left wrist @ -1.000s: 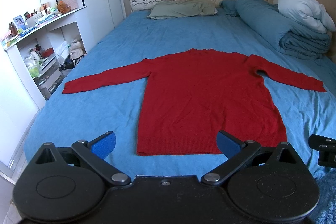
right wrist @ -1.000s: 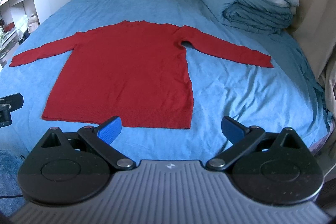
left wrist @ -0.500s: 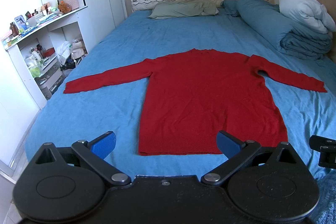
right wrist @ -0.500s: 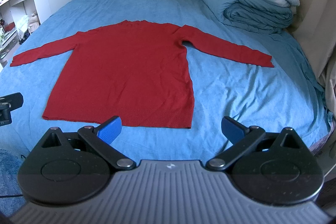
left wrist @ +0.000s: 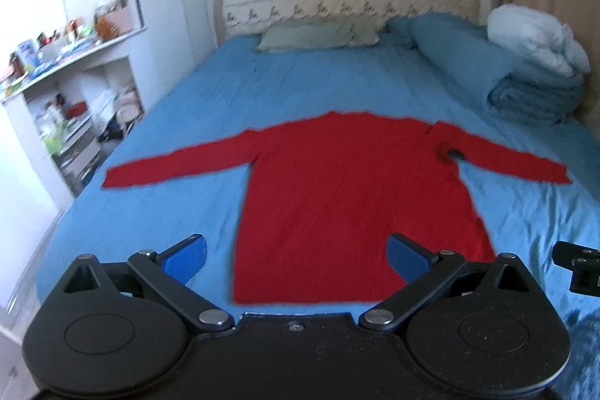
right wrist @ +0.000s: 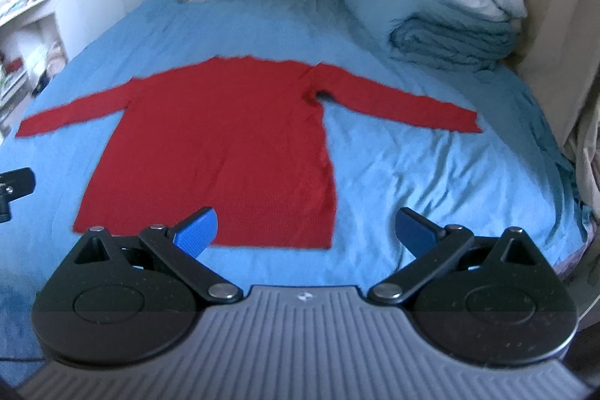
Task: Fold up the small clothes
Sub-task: 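Grasp the sweater sleeve nearest the right gripper and lift it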
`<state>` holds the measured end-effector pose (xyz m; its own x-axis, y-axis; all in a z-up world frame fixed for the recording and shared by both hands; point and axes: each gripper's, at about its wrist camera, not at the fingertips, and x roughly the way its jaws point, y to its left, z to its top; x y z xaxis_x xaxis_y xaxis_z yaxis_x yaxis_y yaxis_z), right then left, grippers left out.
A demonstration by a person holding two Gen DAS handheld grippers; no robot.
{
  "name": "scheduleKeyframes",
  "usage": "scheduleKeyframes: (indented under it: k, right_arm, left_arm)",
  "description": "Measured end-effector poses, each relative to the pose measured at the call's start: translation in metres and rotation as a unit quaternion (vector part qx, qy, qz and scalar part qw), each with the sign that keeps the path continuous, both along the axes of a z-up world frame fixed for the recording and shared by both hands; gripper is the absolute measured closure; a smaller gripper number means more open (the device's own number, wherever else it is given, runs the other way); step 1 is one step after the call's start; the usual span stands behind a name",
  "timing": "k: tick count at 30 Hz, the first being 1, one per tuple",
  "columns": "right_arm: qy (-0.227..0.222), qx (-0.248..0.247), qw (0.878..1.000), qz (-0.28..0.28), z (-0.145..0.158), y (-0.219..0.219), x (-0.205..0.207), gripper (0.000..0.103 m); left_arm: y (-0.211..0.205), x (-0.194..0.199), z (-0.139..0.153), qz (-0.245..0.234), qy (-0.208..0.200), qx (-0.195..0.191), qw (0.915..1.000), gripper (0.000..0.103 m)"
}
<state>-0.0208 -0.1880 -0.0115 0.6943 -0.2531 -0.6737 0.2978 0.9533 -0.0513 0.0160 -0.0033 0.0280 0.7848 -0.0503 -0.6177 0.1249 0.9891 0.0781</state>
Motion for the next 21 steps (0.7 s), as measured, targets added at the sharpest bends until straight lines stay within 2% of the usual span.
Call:
scheduleKeyframes:
  k: [6, 12, 14, 16, 19, 21]
  right_arm:
    - [-0.034, -0.023, 0.998, -0.054, 0.015, -0.06, 0.029, 0.0]
    - [-0.044, -0.031, 0.993, -0.108, 0.006, -0.15, 0.083, 0.0]
    - [-0.045, -0.029, 0.991, -0.123, -0.004, -0.182, 0.102, 0.0]
    - [-0.045, -0.038, 0.988, -0.14, -0.018, -0.213, 0.122, 0.0]
    - [-0.046, -0.038, 0.985, -0.161, -0.05, -0.259, 0.152, 0.0]
    - [-0.047, -0.019, 0.984, -0.171, -0.076, -0.29, 0.169, 0.0]
  left_arm:
    - [-0.046, 0.056, 0.019, -0.045, -0.044, -0.007, 0.998, 0.0]
    - [-0.102, 0.144, 0.019, -0.072, -0.055, -0.038, 0.9951, 0.0]
    - [-0.122, 0.176, 0.012, -0.083, -0.053, -0.048, 0.994, 0.0]
    - [-0.14, 0.202, 0.002, -0.112, -0.051, -0.075, 0.9896, 0.0]
    - [-0.171, 0.252, -0.025, -0.133, -0.009, -0.106, 0.9853, 0.0]
    - [-0.193, 0.284, -0.049, -0.138, 0.014, -0.102, 0.9851, 0.0]
